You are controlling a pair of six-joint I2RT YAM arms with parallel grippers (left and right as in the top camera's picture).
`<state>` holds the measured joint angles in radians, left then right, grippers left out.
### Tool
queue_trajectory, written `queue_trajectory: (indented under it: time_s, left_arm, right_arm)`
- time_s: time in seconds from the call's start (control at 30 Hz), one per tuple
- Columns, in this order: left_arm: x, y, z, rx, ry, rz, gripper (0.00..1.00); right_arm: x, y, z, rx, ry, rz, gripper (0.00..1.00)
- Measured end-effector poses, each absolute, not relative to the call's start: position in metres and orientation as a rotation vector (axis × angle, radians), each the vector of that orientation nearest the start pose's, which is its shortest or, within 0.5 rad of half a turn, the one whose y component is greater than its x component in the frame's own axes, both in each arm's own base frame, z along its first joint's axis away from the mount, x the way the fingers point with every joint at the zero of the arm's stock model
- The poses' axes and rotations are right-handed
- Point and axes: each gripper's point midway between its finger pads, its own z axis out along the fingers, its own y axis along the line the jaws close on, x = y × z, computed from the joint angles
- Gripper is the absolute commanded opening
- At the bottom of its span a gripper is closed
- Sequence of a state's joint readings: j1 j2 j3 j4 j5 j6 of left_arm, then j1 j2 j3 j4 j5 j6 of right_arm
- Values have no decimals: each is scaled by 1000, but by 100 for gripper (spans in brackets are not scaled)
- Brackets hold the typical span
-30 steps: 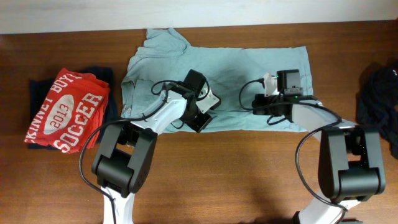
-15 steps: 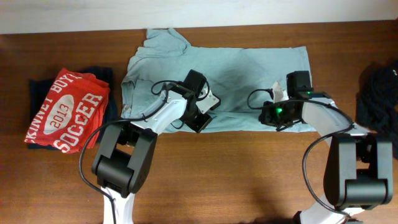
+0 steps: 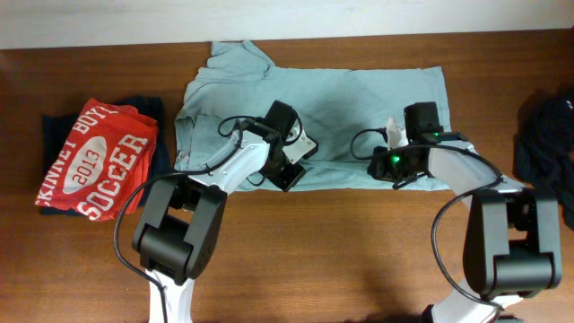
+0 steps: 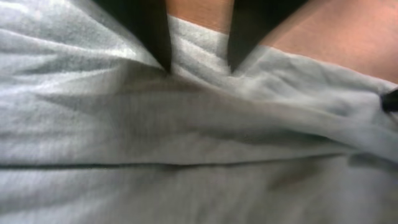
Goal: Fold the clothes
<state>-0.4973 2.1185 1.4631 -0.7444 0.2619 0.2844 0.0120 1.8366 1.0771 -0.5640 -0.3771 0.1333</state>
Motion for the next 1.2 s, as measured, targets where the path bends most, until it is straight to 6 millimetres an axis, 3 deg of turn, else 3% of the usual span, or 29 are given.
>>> queue_trajectory:
  time_s: [0.1, 0.4, 0.73, 0.97, 1.2]
  left_arm:
    - [356, -244, 1, 1163, 2735, -416, 0]
    - [356, -244, 1, 1163, 2734, -416, 0]
    - [356, -244, 1, 1163, 2734, -416, 0]
    - [356, -244, 0, 1163, 2734, -416, 0]
    - [357, -244, 1, 1161, 2728, -415, 0]
  right_arm:
    - [367, 67, 13, 97, 2864, 567, 46]
    - [367, 67, 13, 98, 2865, 561, 29]
    - [394, 58, 18, 100, 2761, 477, 30]
    - [373, 68, 15, 127, 2841, 575, 30]
    - [357, 67, 17, 141, 2899, 565, 34]
